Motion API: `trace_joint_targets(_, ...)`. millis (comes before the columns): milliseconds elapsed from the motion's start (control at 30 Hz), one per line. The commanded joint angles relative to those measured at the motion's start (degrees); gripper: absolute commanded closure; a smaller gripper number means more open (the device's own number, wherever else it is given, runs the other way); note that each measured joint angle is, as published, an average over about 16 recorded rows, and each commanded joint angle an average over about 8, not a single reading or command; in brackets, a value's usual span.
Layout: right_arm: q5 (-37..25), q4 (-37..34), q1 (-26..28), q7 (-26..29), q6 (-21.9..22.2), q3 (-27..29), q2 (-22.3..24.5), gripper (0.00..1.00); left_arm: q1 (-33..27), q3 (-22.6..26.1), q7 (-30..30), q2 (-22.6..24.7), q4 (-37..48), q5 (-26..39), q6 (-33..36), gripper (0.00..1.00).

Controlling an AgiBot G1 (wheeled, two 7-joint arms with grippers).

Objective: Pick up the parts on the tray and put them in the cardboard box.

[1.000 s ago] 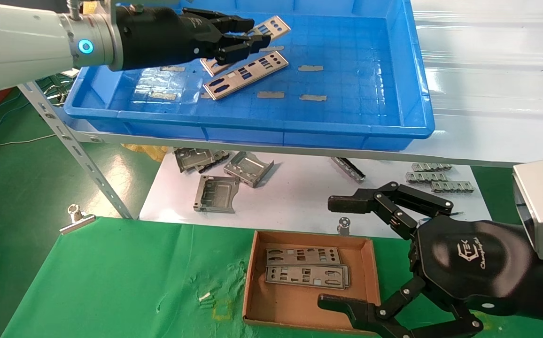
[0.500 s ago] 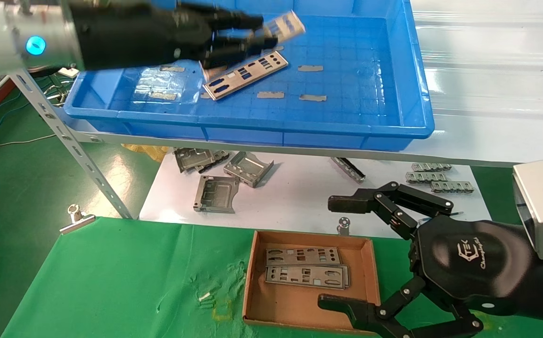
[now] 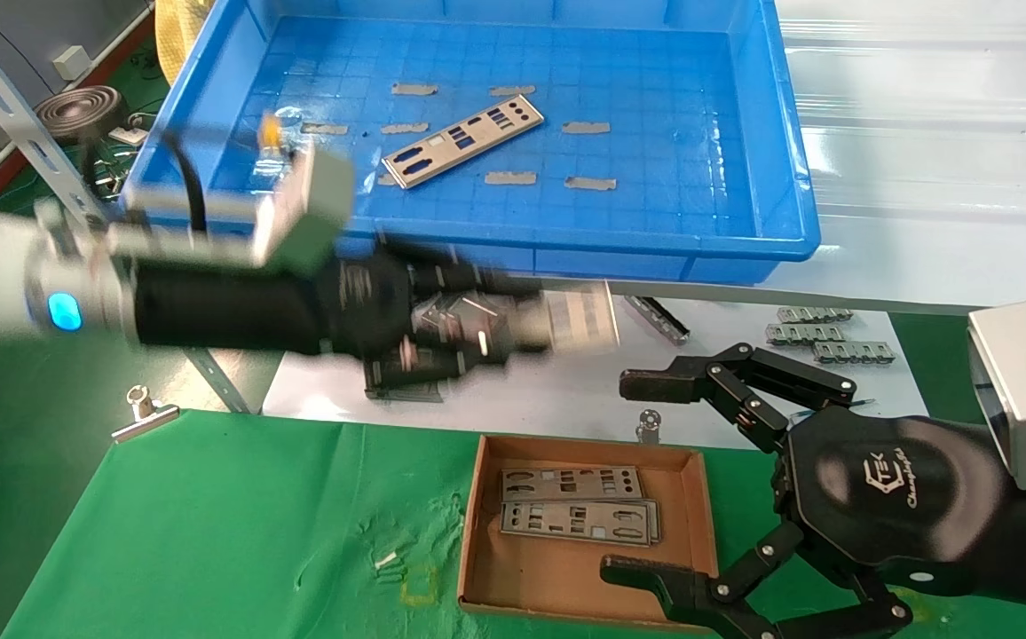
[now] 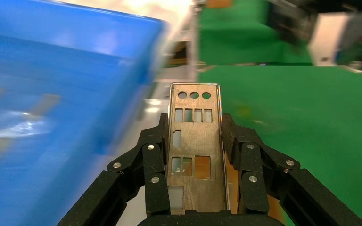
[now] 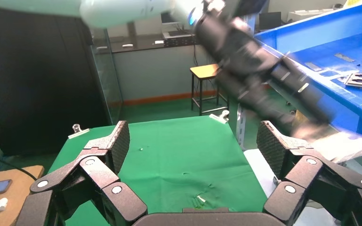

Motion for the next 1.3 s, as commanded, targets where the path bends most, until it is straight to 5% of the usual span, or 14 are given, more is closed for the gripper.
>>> trace_joint_targets(33, 0.0, 0.0, 0.0, 0.0, 0.0, 0.0, 0.0, 0.0, 3.9, 1.2, -1.8, -1.6, -5.7, -1.9, -0.1, 1.0)
trace_joint_targets(333, 0.0, 0.0, 0.0, 0.0, 0.0, 0.0, 0.0, 0.0, 17.3, 3.9, 8.2, 4.5, -10.7, 2.6, -13.8, 1.0)
trace_joint_targets(567, 0.0, 0.0, 0.0, 0.0, 0.0, 0.0, 0.0, 0.0, 21.0, 4.8, 15.8, 9.6, -7.3, 5.3, -21.1, 1.0)
trace_joint_targets(633, 0.0, 0.0, 0.0, 0.0, 0.0, 0.0, 0.0, 0.0, 21.1, 4.7, 17.5, 10.6, -6.1, 5.6, -22.5, 0.9)
trace_joint_targets(833, 0.0, 0.0, 0.0, 0.0, 0.0, 0.0, 0.0, 0.0, 20.1, 4.9, 20.5, 12.7, -2.1, 6.0, -24.2, 0.15)
trace_joint_targets(900, 0.0, 0.0, 0.0, 0.0, 0.0, 0.0, 0.0, 0.0, 19.7, 5.1, 21.0, 13.0, -1.0, 5.9, -24.1, 0.0)
trace_joint_targets(1300, 0.0, 0.0, 0.0, 0.0, 0.0, 0.0, 0.0, 0.0, 17.8, 6.4, 22.0, 13.3, 2.3, 4.6, -23.1, 0.0)
